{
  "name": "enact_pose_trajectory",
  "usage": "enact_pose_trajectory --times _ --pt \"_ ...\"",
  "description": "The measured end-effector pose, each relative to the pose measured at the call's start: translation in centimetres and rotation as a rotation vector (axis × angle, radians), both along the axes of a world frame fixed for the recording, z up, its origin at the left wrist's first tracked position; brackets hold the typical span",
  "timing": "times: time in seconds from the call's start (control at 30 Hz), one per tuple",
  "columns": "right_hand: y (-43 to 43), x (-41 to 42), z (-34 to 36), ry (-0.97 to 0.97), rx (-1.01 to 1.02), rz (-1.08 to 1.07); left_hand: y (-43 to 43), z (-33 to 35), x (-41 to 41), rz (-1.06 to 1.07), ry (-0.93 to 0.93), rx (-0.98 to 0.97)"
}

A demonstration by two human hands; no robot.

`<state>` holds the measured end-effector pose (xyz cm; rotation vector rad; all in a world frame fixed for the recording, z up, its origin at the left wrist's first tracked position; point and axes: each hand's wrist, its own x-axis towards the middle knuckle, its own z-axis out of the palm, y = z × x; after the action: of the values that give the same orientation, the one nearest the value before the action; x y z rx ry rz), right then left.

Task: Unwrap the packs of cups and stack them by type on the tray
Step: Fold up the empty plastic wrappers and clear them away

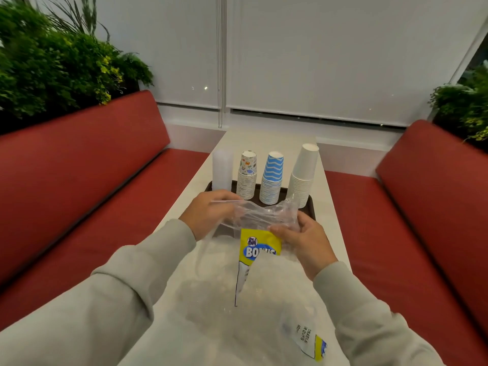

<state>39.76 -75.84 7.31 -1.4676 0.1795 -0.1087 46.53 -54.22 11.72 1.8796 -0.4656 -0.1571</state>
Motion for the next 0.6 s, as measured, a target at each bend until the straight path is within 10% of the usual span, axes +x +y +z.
enact_pose_trajectory --times 0.3,0.6 --pt "0.8 1.0 1.2 -0.08 -0.097 0.037 -1.4 3.5 0.9 -0.016 -0.139 0.453" --pt "-0.2 0.9 -0.2 -0.026 -0.052 0.123 -1.7 2.8 1.6 0.085 -0.229 0.35"
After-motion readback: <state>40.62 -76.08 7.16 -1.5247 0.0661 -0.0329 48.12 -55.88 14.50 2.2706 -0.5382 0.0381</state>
